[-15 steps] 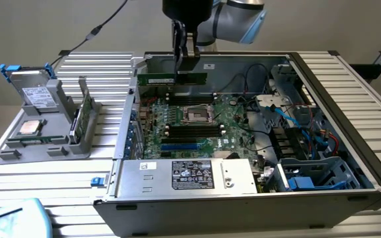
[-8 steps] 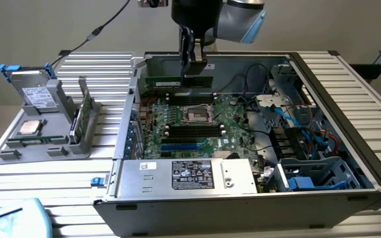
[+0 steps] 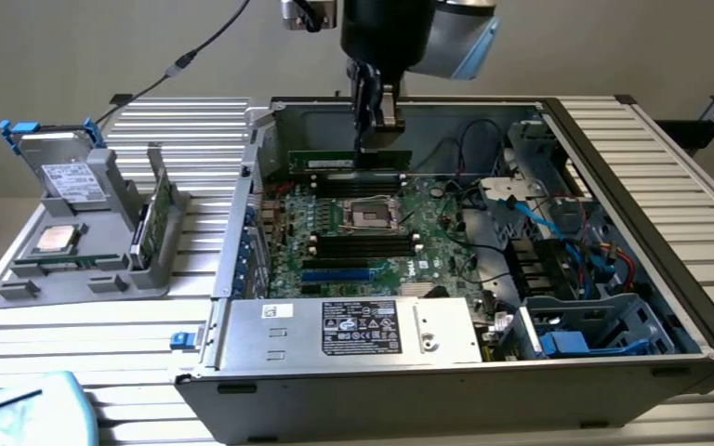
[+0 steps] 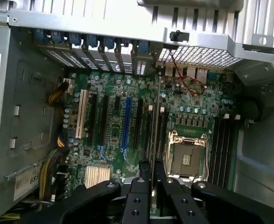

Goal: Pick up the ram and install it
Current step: 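Pick up the ram and move it above insertion slot, then insert the ram into the slot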

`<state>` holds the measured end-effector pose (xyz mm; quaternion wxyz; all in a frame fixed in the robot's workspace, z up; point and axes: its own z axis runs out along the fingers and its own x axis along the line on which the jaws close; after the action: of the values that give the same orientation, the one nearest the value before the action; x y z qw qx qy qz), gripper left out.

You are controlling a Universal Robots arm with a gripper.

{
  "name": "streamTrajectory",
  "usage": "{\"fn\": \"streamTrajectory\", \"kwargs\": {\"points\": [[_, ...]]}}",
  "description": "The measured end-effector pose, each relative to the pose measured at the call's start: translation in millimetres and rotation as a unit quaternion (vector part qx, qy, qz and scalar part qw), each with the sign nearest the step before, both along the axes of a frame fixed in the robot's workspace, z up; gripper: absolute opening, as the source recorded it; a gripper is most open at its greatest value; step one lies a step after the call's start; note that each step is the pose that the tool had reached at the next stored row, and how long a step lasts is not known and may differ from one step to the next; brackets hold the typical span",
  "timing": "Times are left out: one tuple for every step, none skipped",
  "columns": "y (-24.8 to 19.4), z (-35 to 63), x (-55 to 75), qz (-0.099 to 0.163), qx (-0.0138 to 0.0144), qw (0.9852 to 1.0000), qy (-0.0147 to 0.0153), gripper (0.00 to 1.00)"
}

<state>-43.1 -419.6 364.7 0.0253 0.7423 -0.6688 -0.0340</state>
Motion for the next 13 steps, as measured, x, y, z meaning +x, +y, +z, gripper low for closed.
{"fn": "streamTrajectory", "kwargs": {"points": [[0.8,-1.8,2.1,0.000,0.0000,1.0000,0.0000,0.14],[1.5,-3.6,4.4,-0.001,0.0000,1.0000,0.0001,0.14],[2.1,-5.4,6.4,-0.001,0.0000,1.0000,0.0001,0.14],[2.7,-7.3,8.8,-0.002,0.0000,1.0000,0.0001,0.14],[3.2,-9.1,10.8,-0.003,0.0000,1.0000,0.0002,0.14],[3.7,-11.0,12.9,-0.004,0.0001,1.0000,0.0002,0.14],[4.1,-12.8,14.8,-0.005,0.0000,1.0000,0.0003,0.14],[4.4,-14.6,16.6,-0.006,-0.0001,1.0000,0.0003,0.14],[4.7,-16.4,18.2,-0.007,-0.0001,1.0000,0.0004,0.14],[4.9,-18.2,19.6,-0.009,-0.0001,1.0000,0.0004,0.14],[5.1,-20.0,20.4,-0.011,-0.0001,0.9999,0.0004,0.14],[5.3,-21.8,20.9,-0.013,-0.0001,0.9999,0.0003,0.14],[5.4,-23.7,21.2,-0.016,0.0000,0.9999,0.0003,0.14]]}}
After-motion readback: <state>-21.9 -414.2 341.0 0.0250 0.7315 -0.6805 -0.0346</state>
